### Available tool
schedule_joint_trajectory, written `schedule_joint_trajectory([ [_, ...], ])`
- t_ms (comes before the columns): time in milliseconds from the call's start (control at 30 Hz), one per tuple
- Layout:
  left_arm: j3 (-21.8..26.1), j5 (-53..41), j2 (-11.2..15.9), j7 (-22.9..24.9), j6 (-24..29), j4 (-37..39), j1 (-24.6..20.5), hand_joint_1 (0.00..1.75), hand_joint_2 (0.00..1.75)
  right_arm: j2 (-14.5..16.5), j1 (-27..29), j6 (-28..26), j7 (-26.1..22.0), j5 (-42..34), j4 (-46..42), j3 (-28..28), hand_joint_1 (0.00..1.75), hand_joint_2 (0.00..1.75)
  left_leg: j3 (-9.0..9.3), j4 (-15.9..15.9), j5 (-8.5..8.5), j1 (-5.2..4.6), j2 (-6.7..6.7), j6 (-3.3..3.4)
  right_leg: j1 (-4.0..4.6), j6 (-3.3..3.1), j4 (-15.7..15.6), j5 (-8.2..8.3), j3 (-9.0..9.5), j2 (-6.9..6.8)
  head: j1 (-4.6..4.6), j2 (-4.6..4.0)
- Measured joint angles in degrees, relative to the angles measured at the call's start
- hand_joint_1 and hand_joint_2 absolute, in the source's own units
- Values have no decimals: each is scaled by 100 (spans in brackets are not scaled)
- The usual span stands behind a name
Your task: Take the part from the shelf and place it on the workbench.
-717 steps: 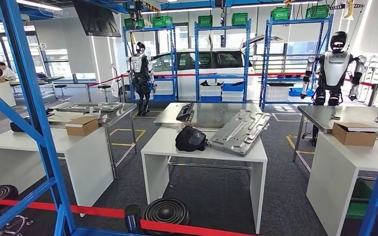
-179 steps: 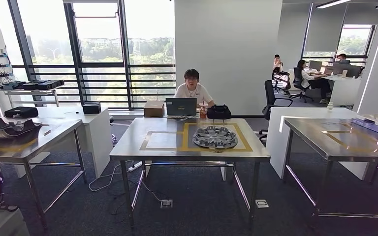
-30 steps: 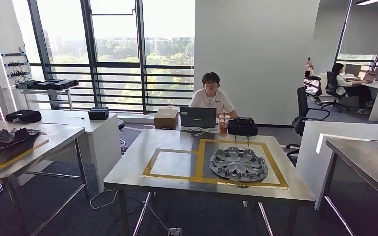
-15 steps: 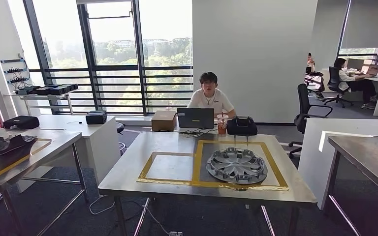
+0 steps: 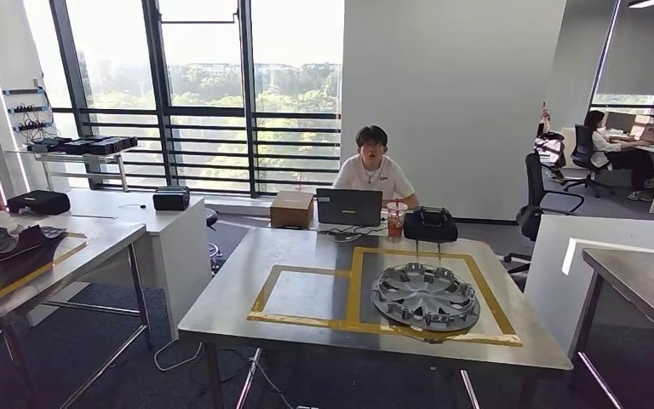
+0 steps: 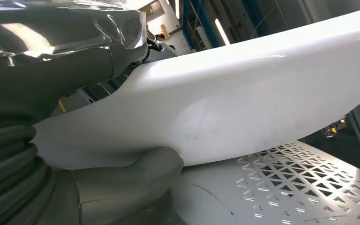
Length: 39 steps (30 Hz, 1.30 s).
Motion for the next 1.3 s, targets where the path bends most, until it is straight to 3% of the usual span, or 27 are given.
schedule_joint_trajectory([
  [33, -9, -2, 1, 0, 1, 3, 1, 175, 175, -1, 6, 2, -6, -4, 0, 2, 0, 0, 16, 1, -23, -18, -10, 11, 1, 11, 255, -32, -202, 0, 6, 1],
  [67, -17, -2, 1, 0, 1, 5, 1, 175, 175, -1, 10, 3, -8, -4, 0, 4, 0, 0, 44, 2, -50, -33, -21, 15, 3, 39, 281, 41, -291, 0, 9, 1],
  [100, -25, -2, 1, 0, 2, 6, 1, 175, 175, -3, 14, 4, -9, -4, 0, 5, 0, 0, 88, 3, -83, -45, -31, 12, 5, 76, 51, 216, -244, -1, 14, 1],
  [167, -35, -2, 2, 0, 2, 7, -1, 175, 175, -13, 14, 5, -11, -5, 1, 5, 0, 0, 188, 10, -170, -71, -41, -16, 18, 122, -813, 675, 94, -1, 24, 0],
  [233, -39, -2, 3, 1, 2, 8, -8, 175, 175, -22, 10, 10, -21, -12, 2, 6, 0, 0, 245, 23, -265, -102, -47, -63, 38, 64, -1364, 910, 360, 0, 23, -1],
  [367, -45, -4, 7, 2, 17, 4, -33, 175, 175, -11, 7, 38, -76, -51, 1, 10, 0, 0, 252, 113, -404, -86, -36, -177, 24, -94, -1451, 892, 465, 6, 8, 1],
  [433, -48, -5, 13, 2, 21, 0, -49, 175, 175, -4, 8, 43, -90, -88, -1, 12, 0, 0, 12, 607, -627, -44, -16, -263, -13, -159, -1467, 852, 532, 8, -5, 0],
  [500, -57, -7, 21, 2, 28, 2, -53, 175, 175, 3, 8, 42, -96, -134, 0, 12, 0, 0, -496, 1438, -907, 15, 0, -339, -13, -186, -1467, 796, 578, 16, -23, -1],
  [533, -64, -8, 25, 2, 33, 3, -51, 175, 175, 10, 11, 42, -97, -157, 0, 11, 0, 0, -724, 1738, -952, 41, 6, -362, -13, -181, -1466, 767, 603, 28, -26, -1],
  [567, -70, -8, 27, 3, 40, 4, -50, 175, 175, 15, 17, 42, -97, -184, 0, 11, 0, 0, -856, 1836, -881, 62, 9, -374, -13, -171, -1466, 735, 638, 44, -31, -1],
  [600, -75, -9, 30, 4, 48, 4, -51, 175, 175, 20, 21, 40, -97, -214, 0, 10, 0, 0, -866, 1699, -690, 77, 9, -376, -14, -160, -1466, 700, 688, 63, -33, -1],
  [667, -83, -9, 34, 7, 70, 4, -56, 175, 175, 33, 24, 34, -97, -269, 0, 10, 0, 0, -610, 925, -128, 88, -13, -345, -14, -130, -1470, 622, 795, 106, -41, -1],
  [733, -86, -16, 41, 12, 87, 4, -66, 175, 175, 49, 13, 30, -99, -300, 0, 9, 0, 0, -344, 280, 151, 66, -47, -285, 11, -79, -1471, 541, 852, 151, -44, -3],
  [833, -89, -27, 45, 22, 90, 1, -73, 175, 175, 58, 20, 42, -114, -321, 0, 8, 0, 0, -239, 122, 93, 37, -53, -190, 7, 18, -1497, 465, 882, 173, -41, -1],
  [900, -90, -26, 42, 27, 90, -6, -81, 175, 175, 59, 30, 54, -121, -335, 0, 8, 0, 0, -138, 43, 94, 47, -35, -118, 3, 50, -1358, 392, 845, 127, -30, 1],
  [933, -93, -25, 39, 33, 90, -9, -86, 175, 175, 58, 27, 58, -125, -348, 0, 8, 0, 0, -82, 6, 88, 54, -17, -77, 5, 45, -1104, 295, 714, 98, -19, 2],
  [1000, -104, -24, 33, 50, 89, -8, -90, 175, 175, 57, 18, 64, -119, -371, 0, 8, 0, 0, -24, -8, 32, 27, 20, -16, 8, 25, -288, 27, 203, 64, -2, -1],
  [1067, -119, -24, 33, 73, 88, -4, -86, 175, 175, 61, 26, 63, -87, -374, 0, 8, 0, 0, 30, -5, -37, 5, 31, -1, 7, 53, 279, -48, -246, 62, 8, 0],
  [1100, -125, -24, 33, 81, 87, -2, -85, 175, 175, 63, 33, 63, -65, -373, 0, 8, 0, 0, 74, -3, -77, 0, 31, -8, 6, 95, 241, 66, -309, 58, 11, 0],
  [1133, -131, -24, 31, 88, 87, -1, -86, 175, 175, 62, 39, 62, -43, -372, 0, 8, 0, 0, 137, -1, -126, -2, 30, -21, 5, 146, -50, 279, -240, 49, 16, 0],
  [1200, -139, -24, 21, 97, 87, 3, -90, 175, 175, 59, 42, 58, -10, -378, 1, 9, 0, 0, 247, 17, -250, -23, 35, -67, 10, 209, -902, 757, 83, 1, 27, -1],
  [1233, -143, -25, 15, 101, 87, 5, -94, 175, 175, 58, 39, 56, 2, -384, 1, 10, 0, 0, 284, 32, -316, -41, 37, -95, 15, 177, -1213, 906, 224, -22, 26, -1],
  [1300, -149, -25, 6, 104, 87, 9, -102, 175, 175, 66, 32, 54, 20, -395, 2, 10, 0, 0, 317, 52, -412, -68, 43, -149, 39, 45, -1383, 955, 328, -37, 17, -1],
])
